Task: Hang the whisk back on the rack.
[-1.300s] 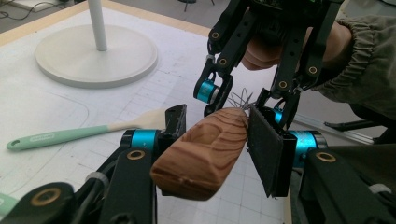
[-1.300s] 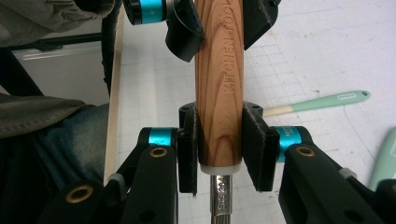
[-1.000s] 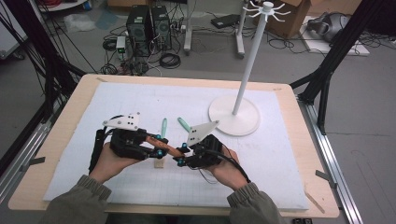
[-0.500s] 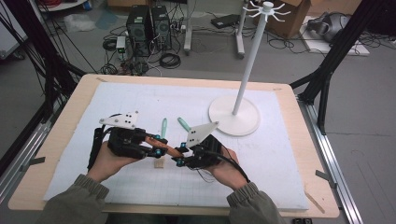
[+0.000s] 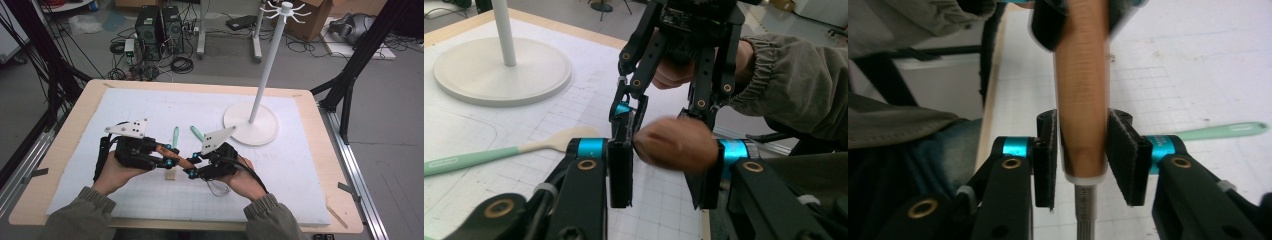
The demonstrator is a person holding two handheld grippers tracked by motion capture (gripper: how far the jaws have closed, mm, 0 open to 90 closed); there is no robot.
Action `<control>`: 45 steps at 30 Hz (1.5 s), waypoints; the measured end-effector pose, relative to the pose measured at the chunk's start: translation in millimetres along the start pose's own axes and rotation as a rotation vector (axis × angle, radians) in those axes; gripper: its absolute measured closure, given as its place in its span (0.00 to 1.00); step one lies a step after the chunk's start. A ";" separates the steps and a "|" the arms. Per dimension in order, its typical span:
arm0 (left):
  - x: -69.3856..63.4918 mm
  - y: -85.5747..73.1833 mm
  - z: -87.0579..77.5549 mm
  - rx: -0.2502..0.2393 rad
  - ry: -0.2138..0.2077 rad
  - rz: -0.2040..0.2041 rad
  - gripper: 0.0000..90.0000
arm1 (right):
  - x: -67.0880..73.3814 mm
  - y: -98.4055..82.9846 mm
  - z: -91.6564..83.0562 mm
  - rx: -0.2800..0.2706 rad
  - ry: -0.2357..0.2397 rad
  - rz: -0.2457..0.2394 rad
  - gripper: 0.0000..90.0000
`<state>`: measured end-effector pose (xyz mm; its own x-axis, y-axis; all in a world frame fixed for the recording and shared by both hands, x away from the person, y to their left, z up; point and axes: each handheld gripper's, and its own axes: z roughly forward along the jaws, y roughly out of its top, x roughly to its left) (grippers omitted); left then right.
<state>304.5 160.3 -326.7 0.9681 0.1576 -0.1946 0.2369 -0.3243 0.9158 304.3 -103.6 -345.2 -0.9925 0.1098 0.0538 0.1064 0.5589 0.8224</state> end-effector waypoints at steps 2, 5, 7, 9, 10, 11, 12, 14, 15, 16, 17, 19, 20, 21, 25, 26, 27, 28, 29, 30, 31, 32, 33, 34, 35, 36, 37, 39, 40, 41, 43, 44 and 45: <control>-0.2 0.4 -0.2 0.007 0.001 0.009 0.81 | -4.6 -2.2 -0.1 -0.005 0.032 0.032 0.72; -0.3 0.4 -0.8 0.010 0.015 0.007 0.81 | -6.9 -2.6 2.0 0.000 0.047 0.030 0.78; 0.0 0.4 -0.7 0.007 0.011 0.004 0.81 | -5.2 -1.3 2.8 0.001 0.037 0.020 0.78; -0.4 1.1 -0.3 0.008 0.010 0.013 0.81 | -6.0 -1.3 4.3 -0.003 0.046 0.023 0.78; -0.5 1.3 -0.1 0.007 0.010 0.013 0.81 | -6.6 -1.3 4.9 -0.005 0.047 0.020 0.78; -0.6 1.2 0.0 0.007 0.006 0.013 0.81 | -6.3 -1.1 4.8 -0.002 0.043 0.016 0.79; -0.8 1.0 0.4 0.006 0.002 0.016 0.81 | -5.2 -0.9 4.5 0.002 0.042 0.004 0.80; -1.2 1.1 0.2 0.006 0.011 0.023 0.80 | -3.8 0.0 3.9 0.011 0.033 -0.012 0.81; -1.3 1.2 0.2 0.003 0.011 0.022 0.80 | -3.4 0.2 3.7 0.011 0.027 -0.012 0.81; -1.6 1.2 0.1 -0.001 0.017 0.024 0.79 | -2.6 0.6 3.2 0.013 0.025 -0.011 0.81; -1.9 1.4 -0.1 -0.004 0.026 0.017 0.75 | -1.9 0.9 2.6 0.015 0.016 -0.014 0.81; -1.6 1.7 -1.0 -0.005 0.035 0.014 0.69 | -2.4 1.0 -0.7 -0.005 0.004 0.002 0.81; -1.4 1.8 -1.5 -0.012 0.040 0.010 0.68 | -3.4 0.8 -2.9 -0.021 0.011 0.009 0.81; -0.9 2.1 -1.9 -0.017 0.038 0.008 0.67 | -3.6 0.8 -4.8 -0.032 0.003 0.014 0.81; -1.5 4.2 0.4 -0.031 0.038 0.005 0.67 | -2.1 2.4 -5.1 -0.038 -0.016 0.020 0.81; -1.8 4.6 1.4 -0.036 0.032 0.005 0.68 | -1.8 2.8 -4.5 -0.043 -0.010 0.029 0.81; -2.5 5.1 2.1 -0.039 0.035 0.011 0.72 | -1.6 3.7 -3.6 -0.051 -0.004 0.032 0.81; -3.0 5.6 1.9 -0.044 0.033 0.015 0.77 | -1.2 4.5 -2.9 -0.055 -0.003 0.026 0.81; -2.5 6.1 1.7 -0.052 0.023 0.010 0.78 | -0.6 5.5 -2.2 -0.057 -0.001 0.023 0.81; -2.2 6.5 1.1 -0.053 0.018 0.009 0.79 | 0.0 6.2 -1.7 -0.057 0.003 0.026 0.81; -2.4 6.8 0.8 -0.055 0.015 0.009 0.80 | -0.3 6.5 -1.4 -0.062 -0.003 0.016 0.81; -2.4 7.1 0.4 -0.050 0.015 0.014 0.80 | 0.4 6.9 -1.7 -0.058 0.003 0.018 0.81; -2.6 7.6 0.3 -0.047 0.015 0.016 0.80 | 0.5 7.2 -1.6 -0.058 0.003 0.016 0.81; -2.8 7.8 0.3 -0.045 0.015 0.014 0.80 | 0.8 7.5 -1.4 -0.058 0.000 0.015 0.81; -2.8 8.0 0.1 -0.044 0.016 0.015 0.80 | 1.1 7.9 -1.4 -0.053 -0.001 0.019 0.81; -3.1 8.4 -0.1 -0.041 0.021 0.012 0.80 | 0.9 8.3 -1.1 -0.053 -0.001 0.016 0.79; -3.0 8.7 -0.3 -0.037 0.022 0.010 0.80 | 1.1 9.0 -1.3 -0.050 -0.008 0.019 0.77; -3.7 9.7 -0.6 -0.031 0.023 0.016 0.80 | 2.2 12.1 -2.6 -0.042 -0.031 0.012 0.74; -3.8 10.3 -0.6 -0.027 0.024 0.017 0.80 | 2.5 14.1 -3.2 -0.038 -0.035 0.006 0.74; -4.2 10.9 -0.2 -0.027 0.023 0.019 0.80 | 3.1 16.1 -3.5 -0.039 -0.042 -0.003 0.74; -4.8 12.1 0.7 -0.027 0.022 0.024 0.80 | 4.1 19.4 -3.4 -0.040 -0.037 -0.010 0.75; -5.3 12.6 1.1 -0.028 0.027 0.023 0.80 | 4.3 20.7 -2.6 -0.034 -0.038 -0.013 0.76; -5.0 12.9 0.9 -0.027 0.028 0.028 0.80 | 4.6 21.3 -2.2 -0.032 -0.039 -0.015 0.79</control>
<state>302.8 154.5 -314.2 0.9717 0.1747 -0.1591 0.2069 -0.3041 0.9299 301.8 -93.0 -326.2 -0.9907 0.1343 0.0199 0.0893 0.5340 0.8408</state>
